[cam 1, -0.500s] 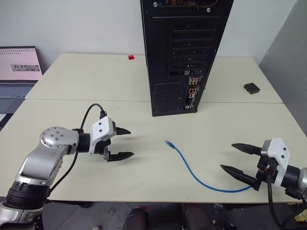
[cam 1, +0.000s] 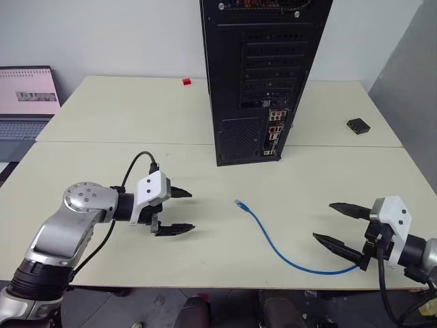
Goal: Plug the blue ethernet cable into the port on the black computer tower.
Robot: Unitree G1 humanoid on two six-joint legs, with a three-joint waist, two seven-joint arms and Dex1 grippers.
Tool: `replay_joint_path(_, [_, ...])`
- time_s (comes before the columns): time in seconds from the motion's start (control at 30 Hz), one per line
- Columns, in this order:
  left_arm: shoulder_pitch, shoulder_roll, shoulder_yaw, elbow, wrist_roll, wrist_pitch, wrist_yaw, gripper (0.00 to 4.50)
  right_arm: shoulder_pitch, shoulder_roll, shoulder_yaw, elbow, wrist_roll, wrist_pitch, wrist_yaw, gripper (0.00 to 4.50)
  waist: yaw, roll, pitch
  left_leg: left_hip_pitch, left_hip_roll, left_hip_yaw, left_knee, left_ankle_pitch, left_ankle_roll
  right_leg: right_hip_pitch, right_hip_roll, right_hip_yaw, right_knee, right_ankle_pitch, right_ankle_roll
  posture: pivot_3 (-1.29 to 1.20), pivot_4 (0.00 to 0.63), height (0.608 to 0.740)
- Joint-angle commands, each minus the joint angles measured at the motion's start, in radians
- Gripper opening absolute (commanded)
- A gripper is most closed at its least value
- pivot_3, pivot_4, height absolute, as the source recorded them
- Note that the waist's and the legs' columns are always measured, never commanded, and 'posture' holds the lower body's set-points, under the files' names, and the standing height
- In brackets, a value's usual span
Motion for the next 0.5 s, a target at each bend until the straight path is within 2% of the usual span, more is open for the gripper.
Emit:
replay_joint_path(0.03, [0.005,0.006,-0.01,-0.039,0.001,-0.031,-0.004,4.5,-0.055,0.01,0.049,-0.065,0.005,0.034,-0.047,4.49,-0.001,0.0,0.0,0.0,0.0,0.0,0.0,0.0,0.0,0.0,0.0,0.0,0.0,0.0,0.0,0.0,0.15,0.74])
replay_joint_path(0.3, [-0.012,-0.027,-0.054,-0.012,0.023,-0.131,-0.016,4.5,-0.252,0.124,0.358,-0.058,-0.109,0.126,-0.214,4.49,0.0,-0.002,0.0,0.0,0.0,0.0,0.0,0.0,0.0,0.0,0.0,0.0,0.0,0.0,0.0,0.0,0.15,0.74])
replay_joint_path(0.4, [-0.048,-0.038,-0.071,0.04,0.023,-0.162,-0.044,4.5,-0.364,0.229,0.536,0.045,-0.23,0.12,-0.279,4.49,-0.001,-0.003,0.0,0.0,0.0,0.0,0.001,0.0,0.0,0.0,0.0,0.0,0.0,0.0,0.0,0.0,0.15,0.74])
replay_joint_path(0.5, [-0.071,-0.046,-0.092,0.079,0.046,-0.202,-0.052,4.5,-0.432,0.299,0.631,0.137,-0.318,0.1,-0.309,4.49,-0.001,-0.002,0.0,0.0,0.0,0.0,0.001,0.0,0.0,-0.001,0.001,-0.001,0.0,0.0,-0.001,0.0,0.15,0.74])
